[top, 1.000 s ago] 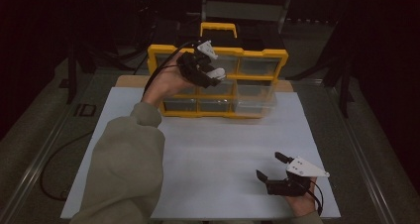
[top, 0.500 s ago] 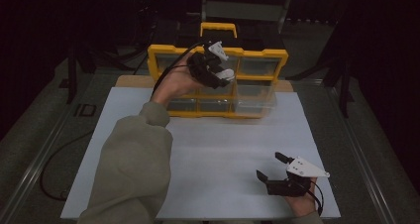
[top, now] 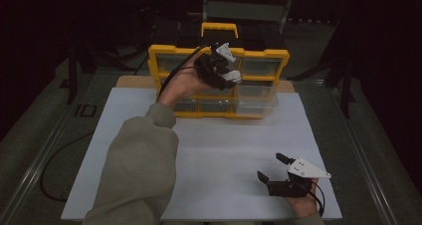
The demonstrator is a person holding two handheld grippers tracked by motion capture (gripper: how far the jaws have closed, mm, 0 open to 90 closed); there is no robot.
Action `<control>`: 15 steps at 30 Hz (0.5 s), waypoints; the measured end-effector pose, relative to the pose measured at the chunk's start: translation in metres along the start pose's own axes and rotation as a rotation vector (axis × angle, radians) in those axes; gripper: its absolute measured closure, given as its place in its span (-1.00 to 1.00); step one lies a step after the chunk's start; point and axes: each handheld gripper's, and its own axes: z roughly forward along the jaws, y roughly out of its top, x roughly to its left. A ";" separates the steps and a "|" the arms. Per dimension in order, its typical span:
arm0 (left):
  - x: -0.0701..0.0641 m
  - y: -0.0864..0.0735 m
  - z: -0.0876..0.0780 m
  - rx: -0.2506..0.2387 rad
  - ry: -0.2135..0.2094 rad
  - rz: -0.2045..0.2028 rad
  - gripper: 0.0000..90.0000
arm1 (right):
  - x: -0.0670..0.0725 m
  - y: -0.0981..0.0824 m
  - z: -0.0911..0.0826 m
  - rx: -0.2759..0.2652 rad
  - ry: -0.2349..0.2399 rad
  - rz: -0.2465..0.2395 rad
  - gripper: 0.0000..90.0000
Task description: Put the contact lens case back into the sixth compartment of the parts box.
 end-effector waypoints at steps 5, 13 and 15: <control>-0.003 0.004 0.005 0.004 -0.008 0.009 0.10 | 0.000 0.000 0.000 0.000 0.000 0.001 -0.83; -0.009 0.013 0.012 0.005 -0.025 0.026 0.09 | 0.000 0.000 0.000 0.000 0.002 0.003 -0.83; -0.010 0.014 0.014 0.006 -0.028 0.025 0.09 | 0.000 0.000 0.000 -0.001 0.002 0.003 -0.83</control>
